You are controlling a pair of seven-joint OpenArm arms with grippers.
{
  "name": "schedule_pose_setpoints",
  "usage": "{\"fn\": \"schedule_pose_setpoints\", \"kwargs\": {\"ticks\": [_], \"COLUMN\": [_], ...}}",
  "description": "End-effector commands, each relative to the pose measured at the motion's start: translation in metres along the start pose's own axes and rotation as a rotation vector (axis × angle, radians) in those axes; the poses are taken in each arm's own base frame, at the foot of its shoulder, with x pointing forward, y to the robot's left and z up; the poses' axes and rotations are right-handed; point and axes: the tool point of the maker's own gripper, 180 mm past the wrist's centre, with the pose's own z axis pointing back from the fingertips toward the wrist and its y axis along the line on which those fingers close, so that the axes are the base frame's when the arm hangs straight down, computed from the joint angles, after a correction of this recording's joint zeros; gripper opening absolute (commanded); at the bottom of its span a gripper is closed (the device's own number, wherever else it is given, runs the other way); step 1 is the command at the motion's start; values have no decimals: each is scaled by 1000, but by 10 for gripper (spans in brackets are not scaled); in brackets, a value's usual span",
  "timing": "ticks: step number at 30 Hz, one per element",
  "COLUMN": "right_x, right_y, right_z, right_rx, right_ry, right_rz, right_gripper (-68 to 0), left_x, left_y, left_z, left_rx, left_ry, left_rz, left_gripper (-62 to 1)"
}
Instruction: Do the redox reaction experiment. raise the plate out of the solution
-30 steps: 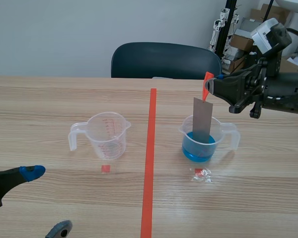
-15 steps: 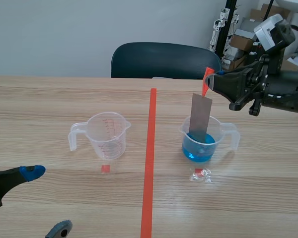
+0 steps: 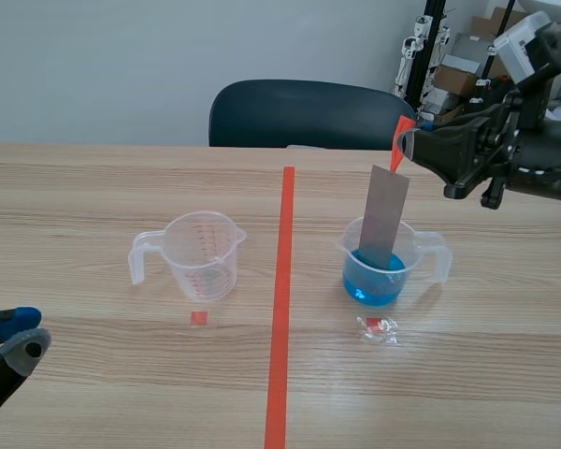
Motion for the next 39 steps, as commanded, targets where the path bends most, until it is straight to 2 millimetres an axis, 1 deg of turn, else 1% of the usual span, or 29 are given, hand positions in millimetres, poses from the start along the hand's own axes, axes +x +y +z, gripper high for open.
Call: {"fn": "schedule_pose_setpoints", "kwargs": {"ticks": [1,2,6,9,11,13,17,19,25,30,35,39], "right_x": [27,30,42,49,53,57,63,67,77,89,95,101], "right_y": [-4,-3,5,11,13,15,17,18,27,30,32,29], "right_z": [5,6,8,9,9,10,12,14,18,23,27,30], "right_rx": [3,9,36,54,60,65,73,79,105,116,123,116], "right_ry": [-49,-51,-57,-67,-75,-82,-91,-100,-98,-118,-118,-129], "right_rz": [50,61,98,111,110,108,106,103,136,116,121,121], "right_gripper": [-671,-671,-671,-671,-671,-671,-671,-671,-671,-671,-671,-671], "left_x": [7,6,4,3,-2,-1,14,16,7,-3,-5,-7], "left_y": [1,2,6,8,8,7,2,-2,-21,-38,-45,-55], "left_z": [-2,-1,0,-7,-14,-23,-42,-53,-85,-110,-133,-153], "left_rx": [-19,-26,-61,-84,-111,-134,-186,-208,-265,-291,-273,-282], "left_ry": [-7,8,51,67,110,121,74,68,90,99,75,71], "left_rz": [-13,-19,-44,-24,-12,-16,-33,-44,-38,-25,-37,-35], "left_gripper": [-507,-521,-524,-525,-574,-584,-584,-584,-584,-584,-584,-584]}}
